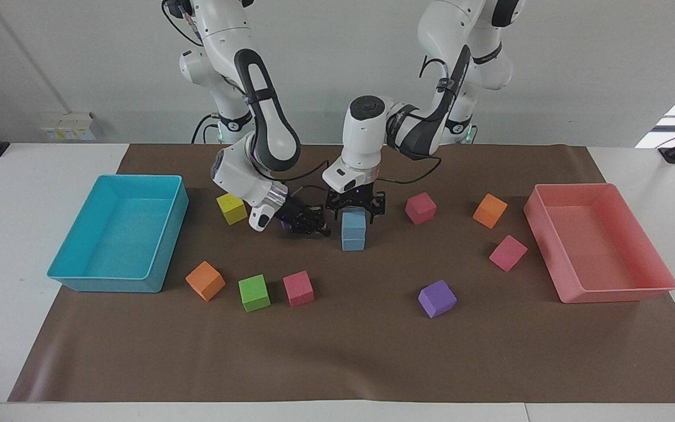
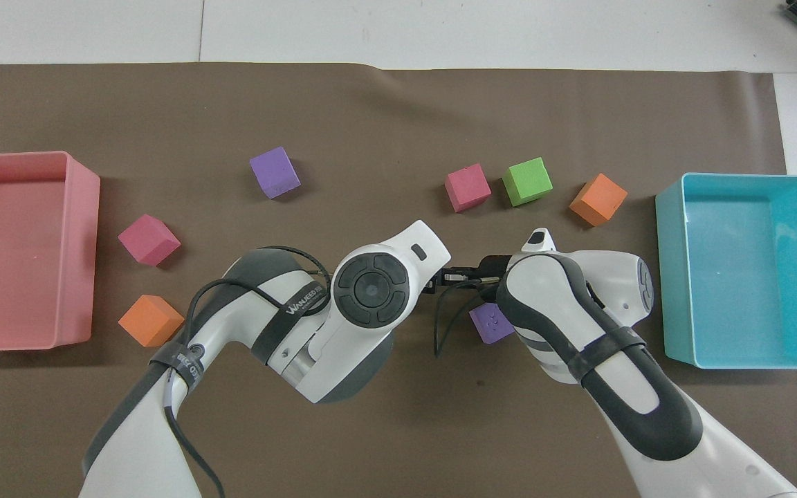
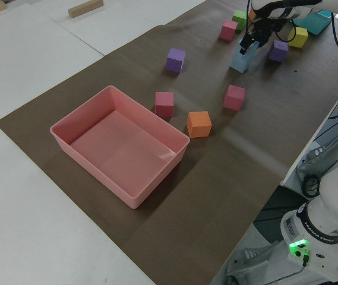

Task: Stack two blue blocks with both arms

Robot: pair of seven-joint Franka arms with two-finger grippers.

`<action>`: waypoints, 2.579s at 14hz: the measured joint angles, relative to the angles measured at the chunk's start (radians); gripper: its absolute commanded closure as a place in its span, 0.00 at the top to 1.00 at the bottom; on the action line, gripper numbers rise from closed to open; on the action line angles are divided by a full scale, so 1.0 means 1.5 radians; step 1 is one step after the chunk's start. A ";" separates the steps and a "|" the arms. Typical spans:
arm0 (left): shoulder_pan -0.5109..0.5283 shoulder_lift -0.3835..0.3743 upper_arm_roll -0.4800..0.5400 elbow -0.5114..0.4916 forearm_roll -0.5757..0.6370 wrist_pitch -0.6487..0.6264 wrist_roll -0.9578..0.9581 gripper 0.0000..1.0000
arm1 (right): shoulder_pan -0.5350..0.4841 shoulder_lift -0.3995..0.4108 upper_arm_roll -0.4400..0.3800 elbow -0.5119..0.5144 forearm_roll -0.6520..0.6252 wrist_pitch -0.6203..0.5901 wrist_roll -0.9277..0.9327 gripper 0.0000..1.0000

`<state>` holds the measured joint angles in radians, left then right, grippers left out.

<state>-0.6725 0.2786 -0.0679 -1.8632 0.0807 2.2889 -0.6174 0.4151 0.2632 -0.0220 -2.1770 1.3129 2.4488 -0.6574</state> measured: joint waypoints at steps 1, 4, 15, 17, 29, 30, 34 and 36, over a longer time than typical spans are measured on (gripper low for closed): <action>0.000 -0.008 0.000 0.000 0.000 0.000 -0.001 1.00 | 0.000 0.000 0.000 0.000 0.000 0.000 0.000 0.00; 0.000 -0.025 0.003 0.000 0.000 -0.001 -0.002 1.00 | 0.000 0.000 0.000 0.000 0.000 0.000 -0.001 0.00; 0.084 -0.138 0.012 -0.046 0.000 -0.115 0.132 1.00 | -0.017 0.000 -0.004 0.017 -0.004 0.008 -0.066 0.00; 0.112 -0.178 0.012 -0.079 0.000 -0.121 0.159 1.00 | -0.017 0.000 -0.006 0.026 -0.035 0.031 -0.067 0.00; 0.350 -0.251 0.020 0.045 -0.067 -0.353 0.477 1.00 | -0.165 -0.064 -0.024 0.153 -0.567 -0.176 0.194 1.00; 0.365 -0.252 0.021 0.075 -0.068 -0.384 0.496 1.00 | -0.175 -0.068 -0.024 0.162 -0.593 -0.197 0.211 1.00; 0.393 -0.245 0.021 0.177 -0.068 -0.490 0.512 1.00 | -0.183 -0.093 -0.025 0.186 -0.762 -0.275 0.324 1.00; 0.394 -0.225 0.021 0.217 -0.068 -0.525 0.512 1.00 | -0.183 -0.117 -0.025 0.209 -0.833 -0.339 0.391 1.00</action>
<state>-0.0821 -0.0584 -0.0366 -1.5382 -0.0215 1.5016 0.1505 0.1406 0.0882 -0.0598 -1.8640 0.0636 1.9408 -0.0714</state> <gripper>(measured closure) 0.000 0.000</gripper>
